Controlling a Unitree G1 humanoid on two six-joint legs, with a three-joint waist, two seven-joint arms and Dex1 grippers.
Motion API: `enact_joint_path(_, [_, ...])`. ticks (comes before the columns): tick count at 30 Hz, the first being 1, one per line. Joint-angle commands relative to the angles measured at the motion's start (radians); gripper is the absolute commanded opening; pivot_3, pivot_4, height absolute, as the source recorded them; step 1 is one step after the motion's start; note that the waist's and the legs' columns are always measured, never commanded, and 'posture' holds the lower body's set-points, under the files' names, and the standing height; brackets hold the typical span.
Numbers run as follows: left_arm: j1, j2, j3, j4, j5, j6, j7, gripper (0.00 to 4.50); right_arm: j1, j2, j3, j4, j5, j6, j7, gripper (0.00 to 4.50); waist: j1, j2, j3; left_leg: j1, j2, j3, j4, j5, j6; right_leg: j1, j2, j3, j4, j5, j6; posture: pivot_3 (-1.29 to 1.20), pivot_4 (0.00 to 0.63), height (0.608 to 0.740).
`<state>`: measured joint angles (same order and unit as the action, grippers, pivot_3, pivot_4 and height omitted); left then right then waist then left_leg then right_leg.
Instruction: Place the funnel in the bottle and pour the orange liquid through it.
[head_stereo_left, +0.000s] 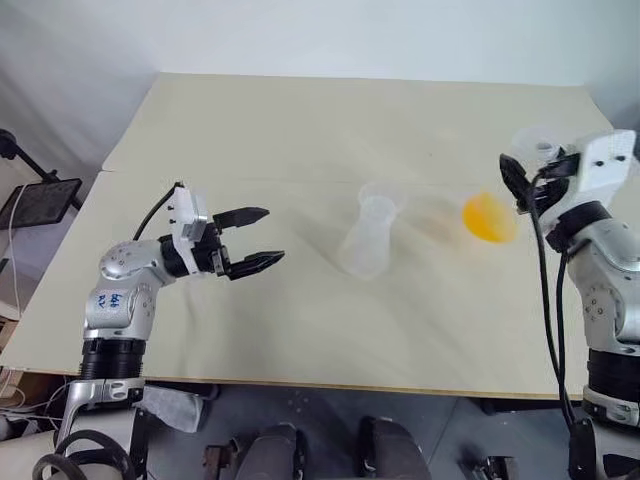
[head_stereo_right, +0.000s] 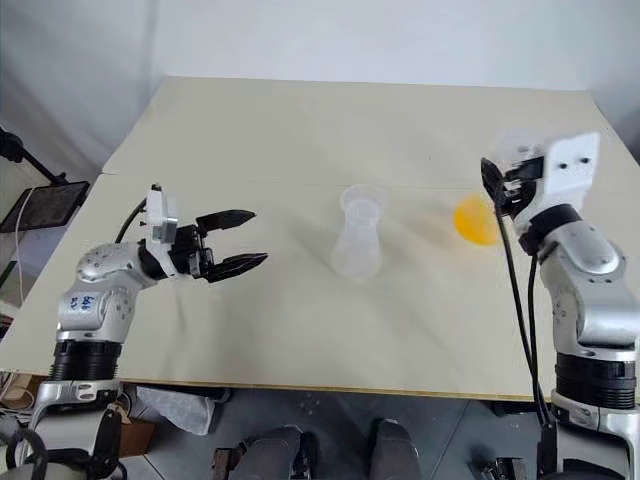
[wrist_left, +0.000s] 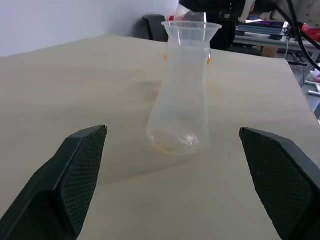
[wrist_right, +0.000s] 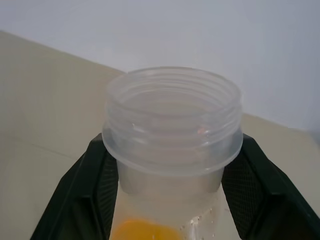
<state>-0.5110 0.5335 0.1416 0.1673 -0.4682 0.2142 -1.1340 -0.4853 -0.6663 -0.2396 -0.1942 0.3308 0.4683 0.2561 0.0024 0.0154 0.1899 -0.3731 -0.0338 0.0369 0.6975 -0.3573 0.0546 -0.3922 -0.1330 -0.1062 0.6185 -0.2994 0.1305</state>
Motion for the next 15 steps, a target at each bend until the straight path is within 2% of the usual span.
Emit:
enact_joint_path(1, [0.027,-0.003,0.017,-0.059,-0.021,-0.019,0.017,4.50,-0.017,-0.005,0.035,-0.094,-0.054,-0.003,-0.007,2.43,-0.001,0.000,0.000,0.000,0.000,0.000,0.000,0.000,0.000,0.000,0.000,0.000,0.000,0.000,0.000,0.00,0.150,0.740])
enact_joint_path(15, [0.031,-0.032,0.002,-0.068,-0.015,-0.031,0.044,4.50,-0.011,-0.026,0.242,-0.166,-0.344,-0.130,0.034,2.43,-0.002,0.000,0.000,0.000,0.000,0.001,0.000,0.000,0.000,0.000,0.001,-0.002,0.000,0.000,0.000,0.00,0.150,0.740])
